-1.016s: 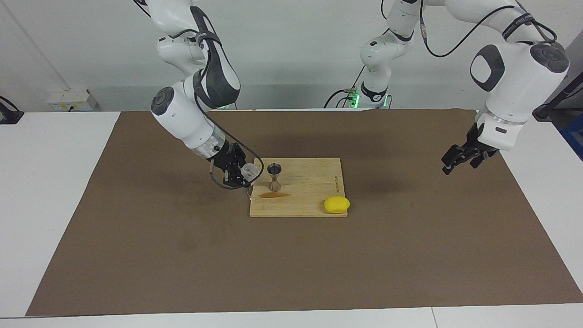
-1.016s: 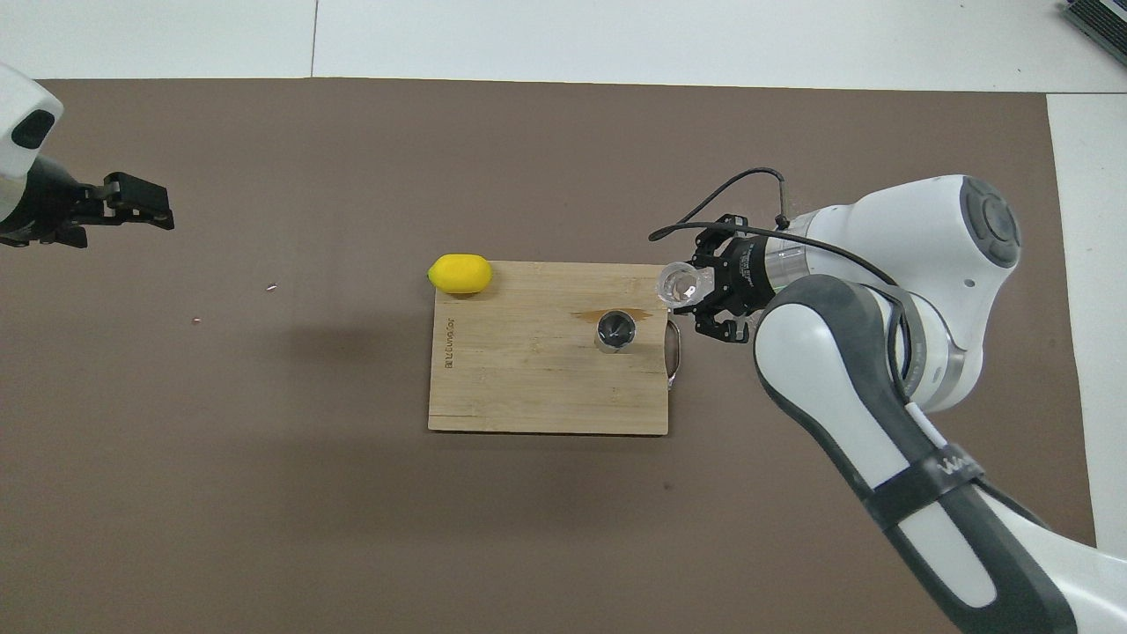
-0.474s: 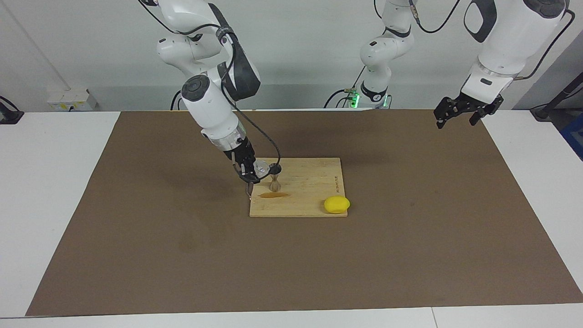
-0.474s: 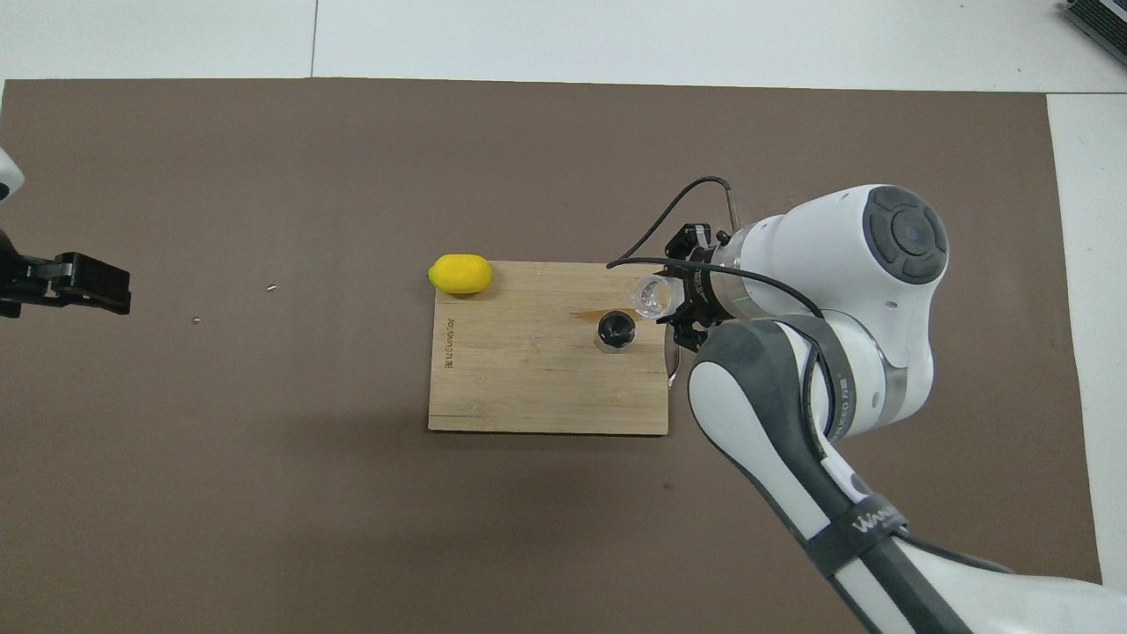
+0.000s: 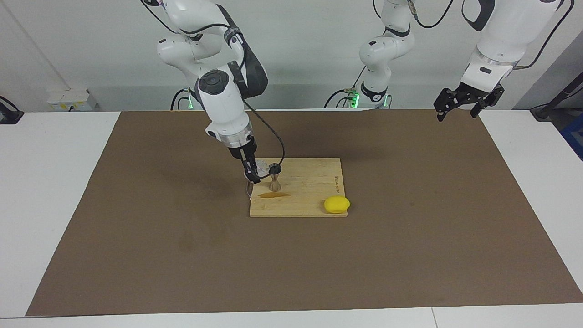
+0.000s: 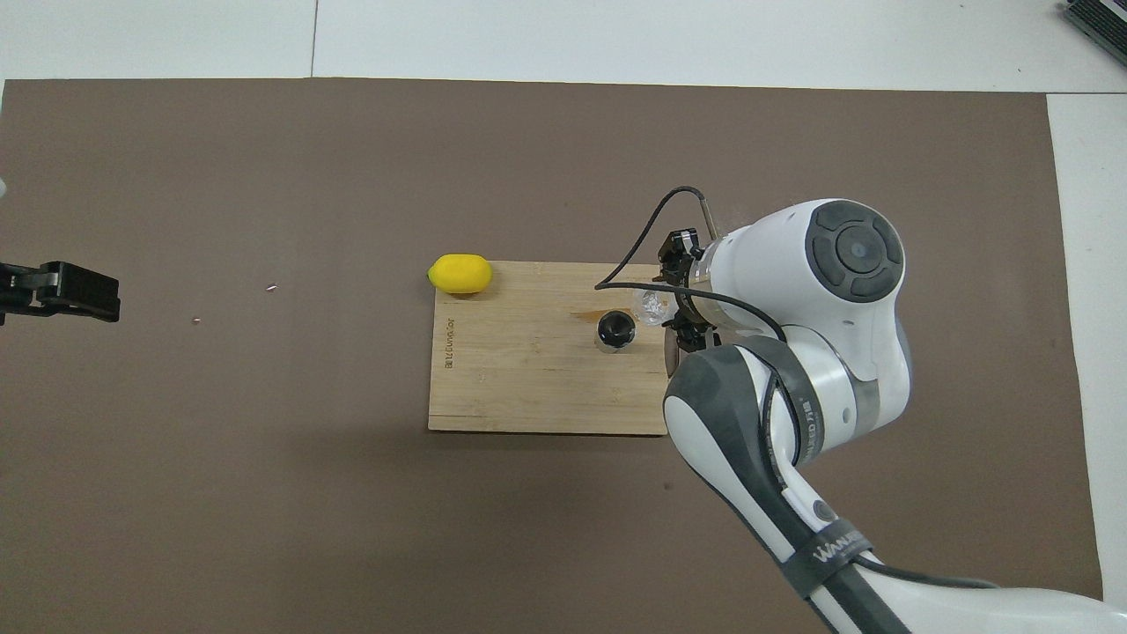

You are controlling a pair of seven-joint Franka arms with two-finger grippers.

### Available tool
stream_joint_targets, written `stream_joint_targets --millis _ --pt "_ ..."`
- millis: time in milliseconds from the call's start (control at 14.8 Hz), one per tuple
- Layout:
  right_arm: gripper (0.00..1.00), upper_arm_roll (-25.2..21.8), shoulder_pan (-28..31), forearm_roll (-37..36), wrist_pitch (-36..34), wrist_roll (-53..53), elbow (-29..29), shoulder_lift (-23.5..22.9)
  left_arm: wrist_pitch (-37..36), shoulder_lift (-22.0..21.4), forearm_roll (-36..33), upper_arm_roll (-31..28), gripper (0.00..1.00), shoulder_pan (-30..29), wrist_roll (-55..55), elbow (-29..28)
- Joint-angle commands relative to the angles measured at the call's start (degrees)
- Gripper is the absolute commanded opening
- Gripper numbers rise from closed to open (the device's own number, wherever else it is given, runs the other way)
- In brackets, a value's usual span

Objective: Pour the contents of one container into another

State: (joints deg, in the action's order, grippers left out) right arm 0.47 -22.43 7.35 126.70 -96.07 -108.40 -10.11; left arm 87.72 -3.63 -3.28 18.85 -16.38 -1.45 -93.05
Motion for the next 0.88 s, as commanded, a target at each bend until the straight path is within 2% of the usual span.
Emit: stream_joint_targets --millis 0,135,203,339,542,812 --pt "0.00 -0.03 -1.81 -4.79 0.91 -1.49 0.21 0.18 -0.27 -1.47 2.21 -13.46 1.00 12.58 1.10 -1.17" --pt "0.00 -0.12 -2.09 -6.47 1.00 -1.58 0.21 0.18 0.09 -1.29 3.80 -20.92 1.00 20.38 0.93 -0.47" --pt "0.00 -0.03 -2.09 -7.17 1.18 -1.76 0.21 0.18 0.00 -1.20 3.89 -22.00 1.00 21.56 1.01 -0.47" --pt "0.00 -0.03 -2.87 -12.33 1.26 -1.84 0.21 0.26 -0.09 -1.03 3.89 -21.75 1.00 20.52 1.10 -0.47" --pt "0.00 -0.03 -3.84 -13.94 1.26 -1.93 0.21 0.35 0.96 -1.38 3.89 -21.05 1.00 19.99 1.10 -1.26" --pt "0.00 -0.03 -5.16 -17.36 1.26 -1.93 0.12 0.53 -2.98 2.12 3.63 -19.74 1.00 18.50 1.37 2.60"
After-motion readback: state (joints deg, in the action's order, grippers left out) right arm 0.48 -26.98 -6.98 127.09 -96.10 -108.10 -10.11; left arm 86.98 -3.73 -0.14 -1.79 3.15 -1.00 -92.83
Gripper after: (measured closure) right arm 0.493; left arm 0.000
